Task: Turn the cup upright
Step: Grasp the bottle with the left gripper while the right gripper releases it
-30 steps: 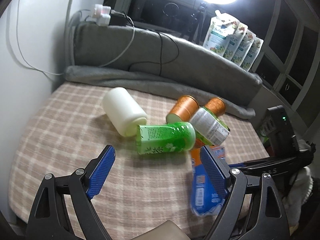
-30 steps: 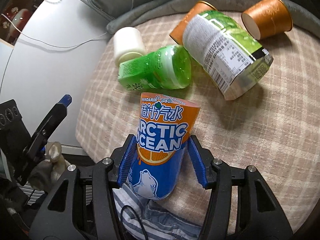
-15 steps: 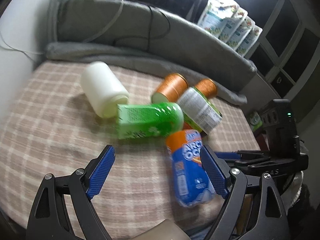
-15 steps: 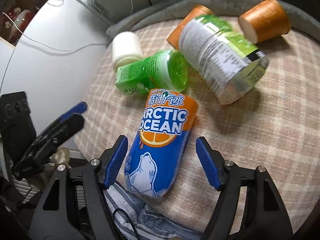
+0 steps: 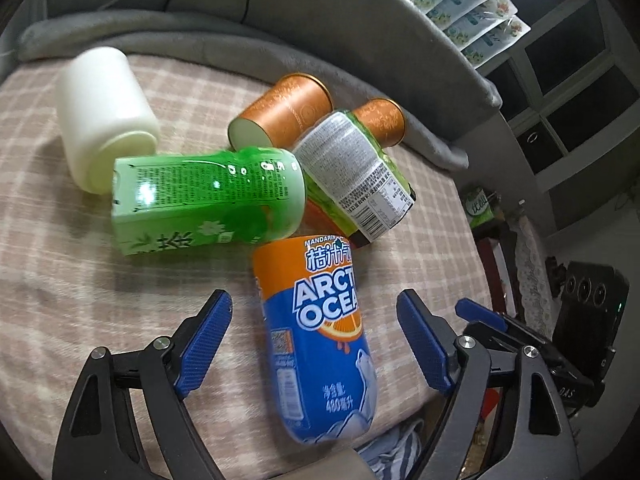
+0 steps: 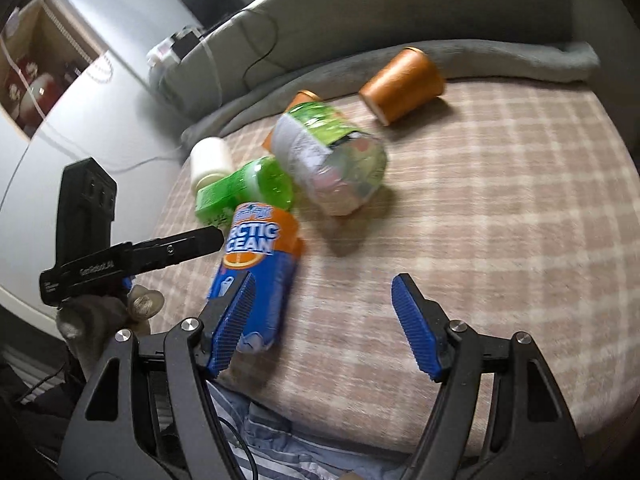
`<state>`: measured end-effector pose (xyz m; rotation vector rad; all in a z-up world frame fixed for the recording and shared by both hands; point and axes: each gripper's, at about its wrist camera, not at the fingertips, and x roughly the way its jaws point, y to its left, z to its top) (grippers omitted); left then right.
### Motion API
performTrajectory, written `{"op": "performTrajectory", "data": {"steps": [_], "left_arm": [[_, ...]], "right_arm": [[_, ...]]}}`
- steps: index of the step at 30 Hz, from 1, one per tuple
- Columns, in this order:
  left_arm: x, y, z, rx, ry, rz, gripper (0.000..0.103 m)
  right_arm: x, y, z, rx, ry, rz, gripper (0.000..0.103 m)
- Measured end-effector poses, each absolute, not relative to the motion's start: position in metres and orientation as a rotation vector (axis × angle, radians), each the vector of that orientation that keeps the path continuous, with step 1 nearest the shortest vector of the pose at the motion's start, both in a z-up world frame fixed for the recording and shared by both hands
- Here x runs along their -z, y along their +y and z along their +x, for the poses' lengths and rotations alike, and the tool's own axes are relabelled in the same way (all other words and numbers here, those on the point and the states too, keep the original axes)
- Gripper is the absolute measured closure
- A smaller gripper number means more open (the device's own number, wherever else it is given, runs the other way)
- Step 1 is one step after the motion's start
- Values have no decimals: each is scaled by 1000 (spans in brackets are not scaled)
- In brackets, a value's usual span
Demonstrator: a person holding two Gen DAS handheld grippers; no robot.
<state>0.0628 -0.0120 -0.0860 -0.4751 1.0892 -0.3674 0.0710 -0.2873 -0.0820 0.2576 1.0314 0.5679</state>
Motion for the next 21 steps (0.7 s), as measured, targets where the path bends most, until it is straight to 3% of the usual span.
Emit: {"op": "performTrajectory", "data": {"steps": [8,18,21], "left_arm": [[95,-20,77,379,1131,-482,26],[109,-24,85,379,1174,-477,43],[108,-24,86,378,1171,-478,43]], "right_arm": [[95,-300,72,-537,1052,298,30],[95,-306,70,-514,1051,310,30],[95,-306,69,-508,1051,315,30]]}}
